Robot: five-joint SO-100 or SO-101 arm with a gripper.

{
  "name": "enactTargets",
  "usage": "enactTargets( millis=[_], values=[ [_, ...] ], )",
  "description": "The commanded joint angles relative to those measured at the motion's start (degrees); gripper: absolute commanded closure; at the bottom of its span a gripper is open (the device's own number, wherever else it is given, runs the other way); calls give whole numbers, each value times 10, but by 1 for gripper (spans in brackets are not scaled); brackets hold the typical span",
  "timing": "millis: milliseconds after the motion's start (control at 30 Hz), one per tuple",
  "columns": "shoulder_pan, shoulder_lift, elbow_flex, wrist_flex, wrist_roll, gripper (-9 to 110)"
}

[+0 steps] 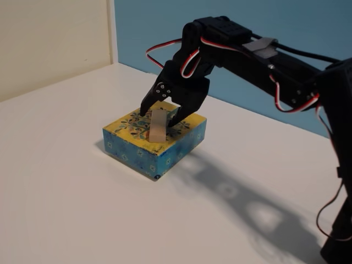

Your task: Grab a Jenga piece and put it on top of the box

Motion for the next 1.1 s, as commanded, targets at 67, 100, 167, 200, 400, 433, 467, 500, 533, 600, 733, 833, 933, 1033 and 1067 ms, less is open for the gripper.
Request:
enactTargets(
  millis=[67,100,167,200,400,433,467,500,533,600,733,833,933,1033,1067],
  values=[
    [10,26,-23,5,-4,76],
    [11,29,-23,7,-5,76],
    [14,35,-23,14,-5,76],
    [16,38,-23,18,-6,76],
    [28,68,-23,26,-6,74],
    [28,77,-23,26,-5,74],
    [28,86,-23,29,-5,74],
    [26,94,-23,33,-4,74],
    [25,102,-23,38,-4,74],
    [22,113,-23,48,-2,74],
    [23,127,-23,56,3,74],
    [25,145,-23,64,5,74],
    [25,171,-23,81,10,74],
    [28,193,-18,111,15,75],
    [30,196,-17,120,17,77]
  ],
)
